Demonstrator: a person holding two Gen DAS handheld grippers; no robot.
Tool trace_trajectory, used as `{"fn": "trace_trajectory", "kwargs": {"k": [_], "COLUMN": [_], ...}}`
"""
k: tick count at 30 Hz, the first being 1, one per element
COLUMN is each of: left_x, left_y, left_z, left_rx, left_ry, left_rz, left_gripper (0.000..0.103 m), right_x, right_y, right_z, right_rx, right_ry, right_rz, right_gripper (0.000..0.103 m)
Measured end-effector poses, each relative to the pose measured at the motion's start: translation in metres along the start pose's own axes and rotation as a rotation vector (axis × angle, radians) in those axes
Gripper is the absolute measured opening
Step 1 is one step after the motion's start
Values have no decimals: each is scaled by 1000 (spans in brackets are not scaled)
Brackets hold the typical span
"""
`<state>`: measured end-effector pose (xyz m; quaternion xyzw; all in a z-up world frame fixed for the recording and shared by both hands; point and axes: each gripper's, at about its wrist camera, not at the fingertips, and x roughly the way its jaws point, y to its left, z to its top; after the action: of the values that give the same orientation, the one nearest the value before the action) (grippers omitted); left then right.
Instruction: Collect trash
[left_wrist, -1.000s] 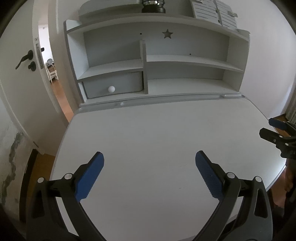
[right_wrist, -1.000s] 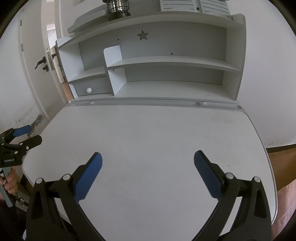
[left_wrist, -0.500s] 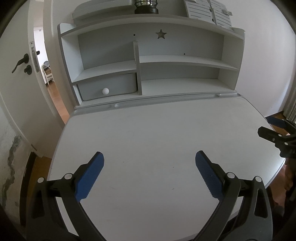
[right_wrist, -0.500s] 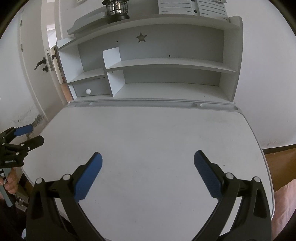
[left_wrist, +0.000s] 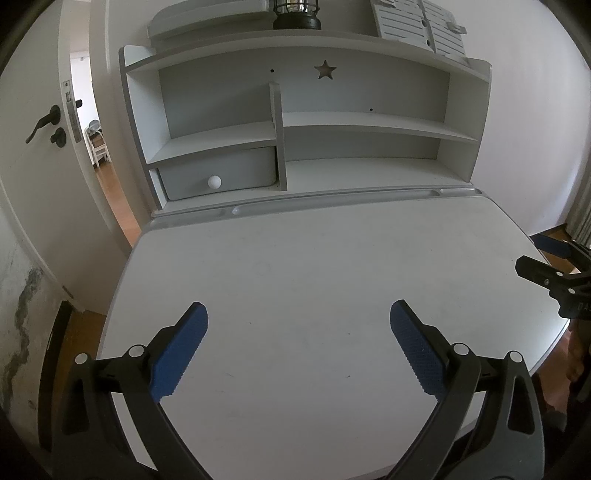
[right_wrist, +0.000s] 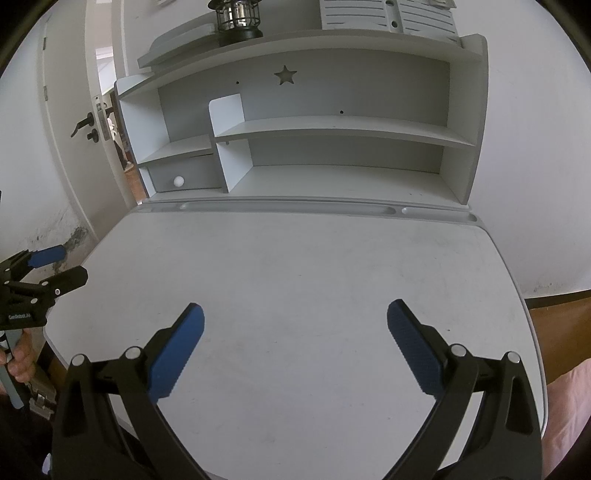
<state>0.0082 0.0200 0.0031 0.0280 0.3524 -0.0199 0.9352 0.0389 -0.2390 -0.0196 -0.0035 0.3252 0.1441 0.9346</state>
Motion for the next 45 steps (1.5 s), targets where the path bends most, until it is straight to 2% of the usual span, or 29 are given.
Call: {"fn": "trace_trajectory", "kwargs": {"k": [45], "left_x": [4], "left_y": [0], "left_z": [-3], "left_rx": [0], "left_ry": [16], "left_rz": [19], "left_gripper": [96], "right_x": [-3], "right_y": [1], "right_z": [-4], "right_rx": [-10], "right_ry": [-1], "right_rz": [4], "right_gripper": [96]}}
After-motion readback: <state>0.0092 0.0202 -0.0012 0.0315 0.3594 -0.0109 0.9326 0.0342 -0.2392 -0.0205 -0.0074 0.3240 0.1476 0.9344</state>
